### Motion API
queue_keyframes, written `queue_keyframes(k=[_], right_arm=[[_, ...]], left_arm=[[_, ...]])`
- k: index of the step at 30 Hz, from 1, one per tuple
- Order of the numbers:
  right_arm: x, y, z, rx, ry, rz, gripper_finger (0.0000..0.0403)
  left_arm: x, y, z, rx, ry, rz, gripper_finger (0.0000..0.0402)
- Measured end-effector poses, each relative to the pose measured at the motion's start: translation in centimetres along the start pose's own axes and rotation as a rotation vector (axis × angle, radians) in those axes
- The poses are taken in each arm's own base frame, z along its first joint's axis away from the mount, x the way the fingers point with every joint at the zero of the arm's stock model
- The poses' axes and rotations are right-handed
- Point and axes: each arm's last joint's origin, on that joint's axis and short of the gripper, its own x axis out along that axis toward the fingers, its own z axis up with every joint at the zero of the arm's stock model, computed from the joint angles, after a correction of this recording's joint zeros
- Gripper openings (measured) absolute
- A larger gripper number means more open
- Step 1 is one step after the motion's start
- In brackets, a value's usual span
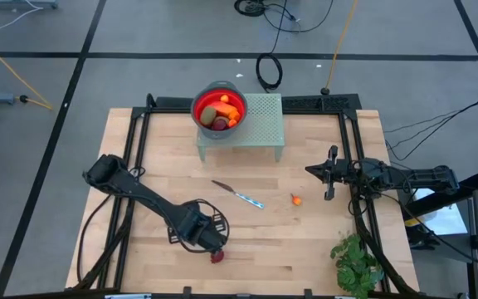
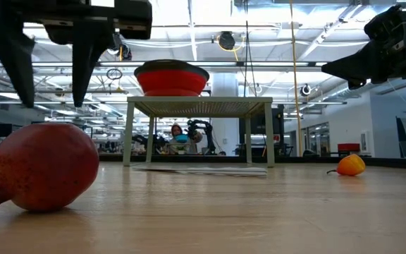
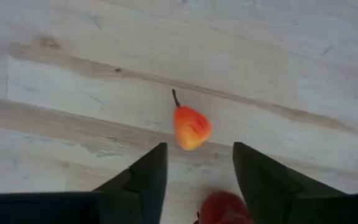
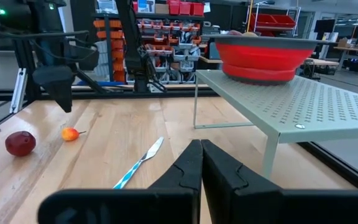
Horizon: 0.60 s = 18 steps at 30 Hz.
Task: Pick & Place Fruit
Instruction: Put the peach into the red strainer bowl
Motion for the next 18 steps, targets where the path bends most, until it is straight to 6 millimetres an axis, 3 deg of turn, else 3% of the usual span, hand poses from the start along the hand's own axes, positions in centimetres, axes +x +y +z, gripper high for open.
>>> queue_keyframes(k=[8, 18], right_arm=[[0.0, 0.0, 0.0, -0.007, -0.001, 0.002, 0.0000], [0.0, 0.0, 0.0, -0.007, -0.001, 0.003, 0.0000]], left_arm=[[1.6, -0.3, 0.1, -0.057, 0.039, -0.033, 0.0245], [5.0, 0.2, 0.5, -0.099, 0.123, -0.008, 0.0262]])
